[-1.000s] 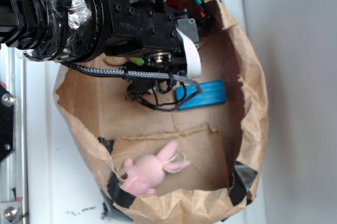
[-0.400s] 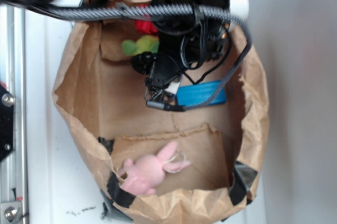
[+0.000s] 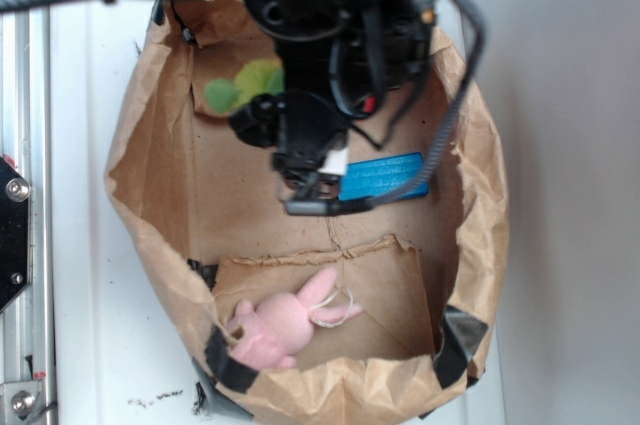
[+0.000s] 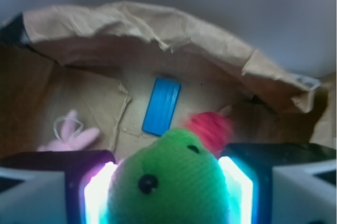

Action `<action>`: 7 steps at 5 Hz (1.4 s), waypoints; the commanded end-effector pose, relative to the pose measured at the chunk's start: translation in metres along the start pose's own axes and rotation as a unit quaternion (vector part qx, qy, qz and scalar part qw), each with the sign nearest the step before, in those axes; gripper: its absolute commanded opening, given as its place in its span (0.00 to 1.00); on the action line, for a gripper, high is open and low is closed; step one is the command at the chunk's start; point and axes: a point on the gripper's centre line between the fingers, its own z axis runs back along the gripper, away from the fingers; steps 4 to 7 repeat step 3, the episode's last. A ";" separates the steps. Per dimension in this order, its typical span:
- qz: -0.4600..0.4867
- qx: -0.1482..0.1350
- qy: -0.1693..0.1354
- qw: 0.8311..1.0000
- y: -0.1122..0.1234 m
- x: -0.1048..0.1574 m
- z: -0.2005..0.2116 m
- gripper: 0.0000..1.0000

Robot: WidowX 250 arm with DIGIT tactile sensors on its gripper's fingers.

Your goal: Grab the green animal.

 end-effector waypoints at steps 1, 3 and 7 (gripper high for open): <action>0.020 -0.001 0.008 1.000 -0.016 0.025 0.033 0.00; 0.058 0.007 0.028 0.998 -0.019 0.029 0.033 0.00; 0.058 0.007 0.028 0.998 -0.019 0.029 0.033 0.00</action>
